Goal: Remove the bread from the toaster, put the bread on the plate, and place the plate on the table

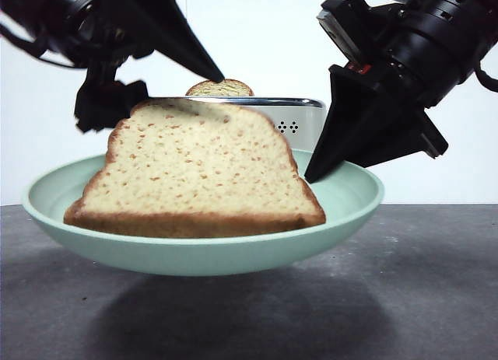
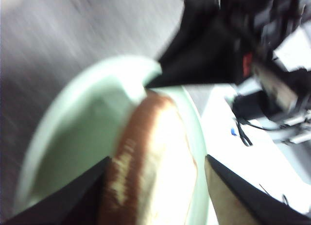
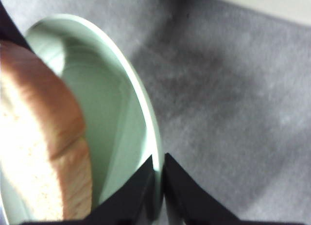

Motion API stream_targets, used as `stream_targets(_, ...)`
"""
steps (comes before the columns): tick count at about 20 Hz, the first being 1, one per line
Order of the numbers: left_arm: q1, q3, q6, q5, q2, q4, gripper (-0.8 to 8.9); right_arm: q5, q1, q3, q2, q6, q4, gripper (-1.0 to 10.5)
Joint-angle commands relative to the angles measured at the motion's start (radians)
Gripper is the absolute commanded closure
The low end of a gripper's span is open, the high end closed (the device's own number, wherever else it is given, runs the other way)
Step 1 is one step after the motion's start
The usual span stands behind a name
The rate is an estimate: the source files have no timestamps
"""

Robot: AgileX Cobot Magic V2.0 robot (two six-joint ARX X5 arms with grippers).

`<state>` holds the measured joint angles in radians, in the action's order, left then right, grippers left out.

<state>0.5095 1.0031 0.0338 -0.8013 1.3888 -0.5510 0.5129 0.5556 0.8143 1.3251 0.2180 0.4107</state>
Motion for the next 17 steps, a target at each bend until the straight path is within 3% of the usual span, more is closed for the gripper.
stream_targets(1,0.028,0.073,-0.049,0.053,0.012,-0.018,4.98,0.011,0.007,0.011,0.006,0.016,-0.005,9.4)
stream_targets(9,0.121,0.226,-0.102,0.286,0.002,-0.142,5.0,0.002,0.006,0.011,0.009,0.016,-0.008,9.4)
stream_targets(17,0.121,0.349,-0.101,0.343,-0.077,-0.241,5.01,-0.04,-0.008,0.011,0.15,0.038,-0.091,9.4)
